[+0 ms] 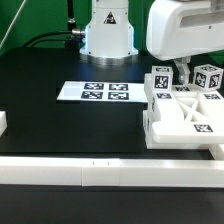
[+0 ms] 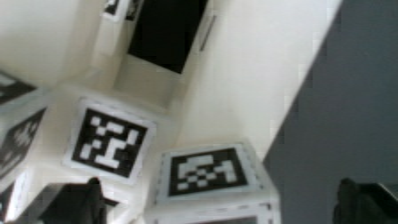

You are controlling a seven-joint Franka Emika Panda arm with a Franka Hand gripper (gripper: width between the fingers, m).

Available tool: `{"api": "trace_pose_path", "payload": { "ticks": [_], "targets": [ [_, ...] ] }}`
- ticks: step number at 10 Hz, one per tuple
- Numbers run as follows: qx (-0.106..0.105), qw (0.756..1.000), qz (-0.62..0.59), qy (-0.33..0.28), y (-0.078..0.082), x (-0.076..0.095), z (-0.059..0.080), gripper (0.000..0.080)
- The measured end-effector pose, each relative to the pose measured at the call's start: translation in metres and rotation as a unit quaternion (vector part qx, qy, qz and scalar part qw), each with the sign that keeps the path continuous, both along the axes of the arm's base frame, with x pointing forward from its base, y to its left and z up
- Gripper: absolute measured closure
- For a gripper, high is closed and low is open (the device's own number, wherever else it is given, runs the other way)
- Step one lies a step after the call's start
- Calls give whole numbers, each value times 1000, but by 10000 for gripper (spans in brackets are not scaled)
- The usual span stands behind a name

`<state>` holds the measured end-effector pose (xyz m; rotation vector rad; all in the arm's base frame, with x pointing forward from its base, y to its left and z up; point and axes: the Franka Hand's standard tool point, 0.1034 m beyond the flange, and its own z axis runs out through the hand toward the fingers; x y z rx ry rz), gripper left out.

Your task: Assemble chair

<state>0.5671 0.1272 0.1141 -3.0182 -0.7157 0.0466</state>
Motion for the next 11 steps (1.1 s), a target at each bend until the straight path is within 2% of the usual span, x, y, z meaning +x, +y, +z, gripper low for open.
{"api": "trace_pose_path", "payload": {
  "ticks": [3,5,9,11],
  "targets": [
    [0,1000,-3,0,-1,0,-1,162],
    [0,1000,-3,0,-2,0,-1,518],
    [1,995,-98,-7,-5,-5,-1,516],
    [9,969,-245,-16,-4,-8,-2,516]
  ]
}}
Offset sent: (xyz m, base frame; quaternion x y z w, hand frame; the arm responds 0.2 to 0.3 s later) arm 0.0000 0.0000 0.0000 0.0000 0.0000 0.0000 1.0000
